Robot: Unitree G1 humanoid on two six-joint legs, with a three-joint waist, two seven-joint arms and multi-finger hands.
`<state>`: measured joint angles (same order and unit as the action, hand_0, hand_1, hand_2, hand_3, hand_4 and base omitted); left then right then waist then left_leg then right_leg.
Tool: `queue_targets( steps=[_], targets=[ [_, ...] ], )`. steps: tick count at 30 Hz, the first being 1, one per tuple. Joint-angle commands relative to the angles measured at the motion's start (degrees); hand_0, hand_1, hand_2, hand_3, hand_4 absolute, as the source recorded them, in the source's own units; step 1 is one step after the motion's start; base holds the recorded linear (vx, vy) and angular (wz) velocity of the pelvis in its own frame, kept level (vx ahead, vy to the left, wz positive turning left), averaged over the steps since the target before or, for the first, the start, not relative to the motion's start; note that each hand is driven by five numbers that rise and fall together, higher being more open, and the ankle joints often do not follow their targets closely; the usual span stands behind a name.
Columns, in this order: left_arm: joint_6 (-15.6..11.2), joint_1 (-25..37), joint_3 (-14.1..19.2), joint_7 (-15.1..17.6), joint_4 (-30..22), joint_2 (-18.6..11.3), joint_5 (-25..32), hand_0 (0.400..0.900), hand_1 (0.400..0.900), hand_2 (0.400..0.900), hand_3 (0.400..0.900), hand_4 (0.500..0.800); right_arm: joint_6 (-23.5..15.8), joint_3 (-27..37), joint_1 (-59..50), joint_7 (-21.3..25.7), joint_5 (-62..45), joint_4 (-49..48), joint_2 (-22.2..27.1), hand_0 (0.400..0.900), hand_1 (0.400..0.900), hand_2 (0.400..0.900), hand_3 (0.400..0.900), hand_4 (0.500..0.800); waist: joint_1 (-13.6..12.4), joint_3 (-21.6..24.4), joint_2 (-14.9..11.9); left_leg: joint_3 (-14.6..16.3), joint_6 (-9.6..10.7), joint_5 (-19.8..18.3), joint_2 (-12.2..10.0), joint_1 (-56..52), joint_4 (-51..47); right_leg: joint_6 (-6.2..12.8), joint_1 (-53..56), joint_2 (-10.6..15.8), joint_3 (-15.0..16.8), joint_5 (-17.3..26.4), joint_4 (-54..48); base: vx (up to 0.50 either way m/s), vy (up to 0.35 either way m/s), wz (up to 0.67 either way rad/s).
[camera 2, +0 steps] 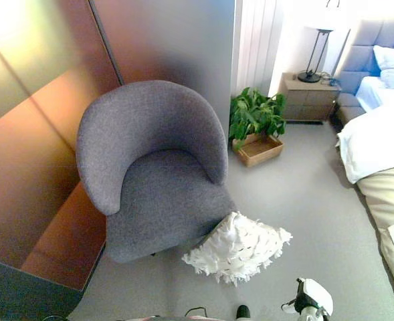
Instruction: Pick up the pillow and put it on the sofa.
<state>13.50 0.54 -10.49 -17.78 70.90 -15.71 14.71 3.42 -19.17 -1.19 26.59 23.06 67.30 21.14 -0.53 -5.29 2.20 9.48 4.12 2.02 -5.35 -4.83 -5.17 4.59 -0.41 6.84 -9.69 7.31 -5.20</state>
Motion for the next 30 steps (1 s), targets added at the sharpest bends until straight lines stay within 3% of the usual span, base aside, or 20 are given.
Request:
queue_targets(
  steps=[1, 6, 14, 21, 30],
  targets=[
    [1.4, 1.7, -4.3, -2.2, 2.2, -2.4, 1.8, 0.900, 0.900, 0.900, 0.900, 0.800, -0.9, -1.6, -11.2, 4.8, -1.8, -2.4, 5.2, 0.900, 0.900, 0.900, 0.900, 0.800, -1.0, -7.8, -1.3, -2.8, -2.6, -1.5, 3.2, 3.5, 0.2, 1.46, 1.9, -1.2, -3.3, -4.1, 0.5, -0.14, -0.054, 0.18],
    [1.2, 3.8, -5.1, -2.1, 1.6, -3.4, 5.2, 0.900, 0.900, 0.900, 0.900, 0.800, -1.7, -1.2, -18.0, 4.7, -4.7, -4.0, 11.1, 0.900, 0.900, 0.900, 0.900, 0.800, -1.6, -13.1, 0.1, -4.5, -2.3, 0.8, 3.1, 10.0, 0.2, 0.31, -4.7, -1.8, -3.6, -3.6, 2.0, -0.15, -0.049, 0.14],
    [-1.0, 4.3, -4.9, -2.2, 1.6, -3.9, 7.6, 0.900, 0.900, 0.900, 0.900, 0.800, -2.1, -1.6, -24.9, 4.0, -6.8, -4.6, 16.1, 0.900, 0.900, 0.900, 0.900, 0.800, -2.7, -16.8, 1.3, -6.0, -1.8, 1.9, 3.7, 14.5, 0.2, -0.55, -9.6, -1.8, -4.8, -4.3, 4.2, -0.04, -0.006, 0.06],
    [-1.5, 5.5, -5.8, -1.4, 0.5, -3.3, 11.2, 0.900, 0.900, 0.900, 0.900, 0.800, -4.3, -2.2, -33.2, -0.4, -9.9, -5.6, 24.0, 0.900, 0.900, 0.900, 0.900, 0.800, -3.6, -20.5, 3.1, -6.6, -1.3, 3.1, 4.3, 18.7, 1.2, -1.20, -15.2, -1.3, -6.1, -6.2, 9.8, -0.04, 0.038, 0.06],
    [-1.9, 4.9, -6.1, -1.5, -2.2, -3.2, 15.2, 0.900, 0.900, 0.900, 0.900, 0.800, -3.7, -5.0, -42.4, -5.3, -10.1, -10.0, 31.0, 0.900, 0.900, 0.900, 0.900, 0.800, -4.7, -23.6, 5.2, -7.2, -1.3, 4.0, 5.5, 24.3, 3.9, -1.26, -22.1, -0.5, -6.3, -8.0, 15.7, -0.04, 0.059, 0.03]
  ],
)
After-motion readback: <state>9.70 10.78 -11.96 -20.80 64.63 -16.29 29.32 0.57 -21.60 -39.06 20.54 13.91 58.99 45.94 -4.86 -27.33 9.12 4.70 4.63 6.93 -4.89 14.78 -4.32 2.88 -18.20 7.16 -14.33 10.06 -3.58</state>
